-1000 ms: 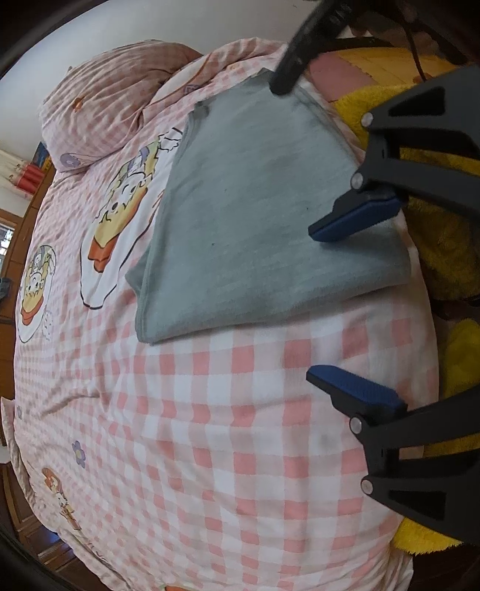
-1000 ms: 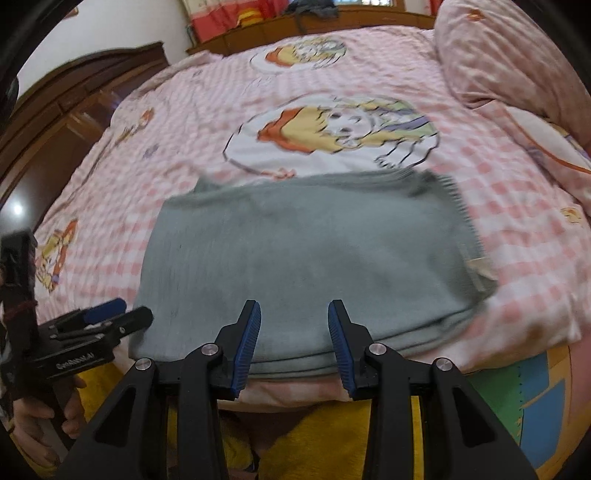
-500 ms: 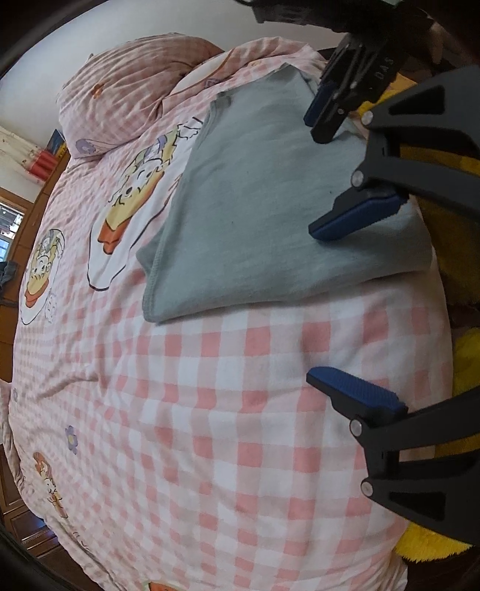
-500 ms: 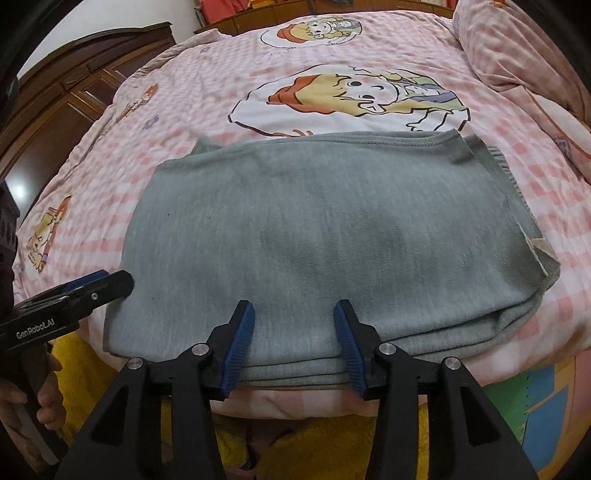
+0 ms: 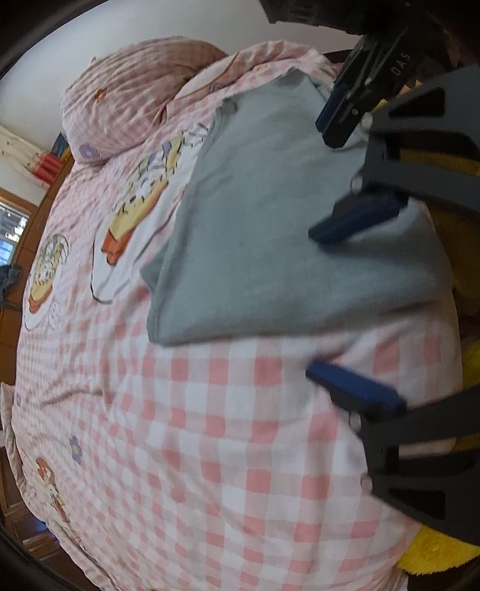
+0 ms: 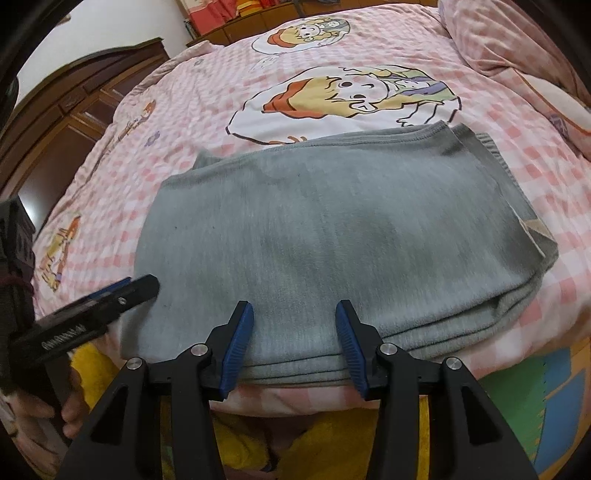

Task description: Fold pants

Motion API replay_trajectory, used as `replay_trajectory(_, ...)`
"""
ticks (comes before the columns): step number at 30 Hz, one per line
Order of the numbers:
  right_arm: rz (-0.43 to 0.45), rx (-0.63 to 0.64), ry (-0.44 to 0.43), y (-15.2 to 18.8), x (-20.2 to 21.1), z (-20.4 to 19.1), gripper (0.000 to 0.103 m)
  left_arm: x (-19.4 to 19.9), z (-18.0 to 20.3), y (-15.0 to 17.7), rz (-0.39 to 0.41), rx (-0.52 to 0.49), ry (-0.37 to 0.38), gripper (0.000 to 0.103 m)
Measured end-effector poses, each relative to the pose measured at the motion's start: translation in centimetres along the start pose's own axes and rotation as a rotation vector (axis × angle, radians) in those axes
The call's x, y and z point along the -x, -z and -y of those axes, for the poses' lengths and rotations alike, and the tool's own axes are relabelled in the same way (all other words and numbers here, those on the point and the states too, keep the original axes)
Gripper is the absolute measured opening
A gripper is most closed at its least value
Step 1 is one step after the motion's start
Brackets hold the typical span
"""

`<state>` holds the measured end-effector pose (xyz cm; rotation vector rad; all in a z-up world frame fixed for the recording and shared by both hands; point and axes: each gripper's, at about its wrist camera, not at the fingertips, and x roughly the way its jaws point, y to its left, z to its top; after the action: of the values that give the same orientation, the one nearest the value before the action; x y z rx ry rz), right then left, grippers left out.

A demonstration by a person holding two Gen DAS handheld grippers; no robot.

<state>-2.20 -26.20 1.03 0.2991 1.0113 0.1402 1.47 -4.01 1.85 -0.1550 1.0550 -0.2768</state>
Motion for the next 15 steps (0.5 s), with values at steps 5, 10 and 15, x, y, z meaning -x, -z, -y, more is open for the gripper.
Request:
replay_trajectory(5,0.016,-0.014,0.002,0.2,1.3,0.2,0.047,-0.3,0.2,0.1,0.011,-0.012,-0.003,0.062)
replay_trajectory(10,0.057,-0.032,0.008,0.0,3.0,0.9,0.047,-1.0,-0.1,-0.3,0.012,-0.001,0.006,0.065)
replay_trajectory(15,0.091,-0.039,0.029,-0.7,4.7,1.5,0.047,-1.2,0.4,-0.5,0.020,-0.013,-0.020,0.067)
